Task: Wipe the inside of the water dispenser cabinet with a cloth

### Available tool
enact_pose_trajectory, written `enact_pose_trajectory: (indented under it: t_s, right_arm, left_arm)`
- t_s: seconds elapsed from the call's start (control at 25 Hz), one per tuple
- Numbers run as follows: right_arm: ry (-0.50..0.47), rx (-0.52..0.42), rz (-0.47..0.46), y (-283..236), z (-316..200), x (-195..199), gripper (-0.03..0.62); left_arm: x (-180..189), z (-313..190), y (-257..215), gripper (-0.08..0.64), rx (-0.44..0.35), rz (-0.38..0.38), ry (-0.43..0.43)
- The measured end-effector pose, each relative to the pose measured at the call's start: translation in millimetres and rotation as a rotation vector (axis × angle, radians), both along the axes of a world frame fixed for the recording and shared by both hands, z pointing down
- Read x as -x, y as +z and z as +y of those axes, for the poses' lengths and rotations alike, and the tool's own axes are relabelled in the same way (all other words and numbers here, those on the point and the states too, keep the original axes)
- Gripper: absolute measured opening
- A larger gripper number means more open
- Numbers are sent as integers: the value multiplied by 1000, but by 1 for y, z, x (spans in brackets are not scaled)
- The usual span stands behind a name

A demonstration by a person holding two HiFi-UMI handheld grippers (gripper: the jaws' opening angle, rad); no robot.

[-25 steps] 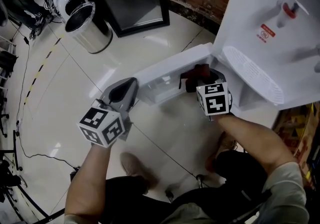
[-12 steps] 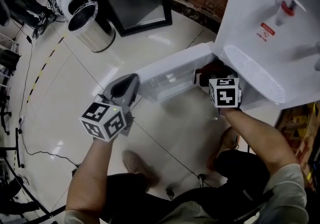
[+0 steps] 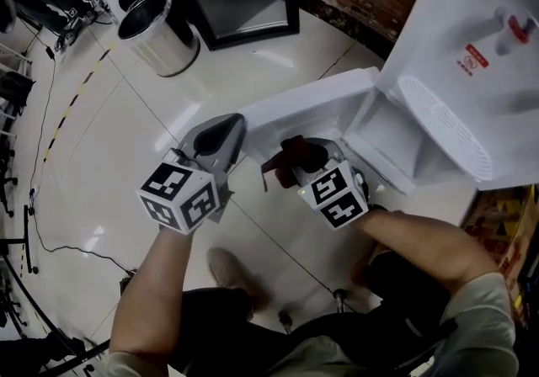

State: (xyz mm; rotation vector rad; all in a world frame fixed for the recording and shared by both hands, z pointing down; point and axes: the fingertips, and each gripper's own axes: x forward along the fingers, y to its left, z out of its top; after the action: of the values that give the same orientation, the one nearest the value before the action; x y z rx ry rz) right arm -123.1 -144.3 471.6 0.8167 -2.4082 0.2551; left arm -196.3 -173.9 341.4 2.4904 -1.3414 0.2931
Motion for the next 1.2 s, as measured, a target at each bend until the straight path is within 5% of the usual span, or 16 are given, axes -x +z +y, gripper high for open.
enact_pose_trajectory:
  t_s: [0.16,0.36,1.2]
  right_arm:
    - [-143,50,4,19,26,53,115]
    - [-172,114,43,51,25,80,115]
    - [107,110,50,69,-58,45,114]
  left_arm:
    - [1,-4,-1,11,-8,3,12]
    - [5,-11,-1,11,-5,17,14]
    - [10,-19,-2,11,11,41,13]
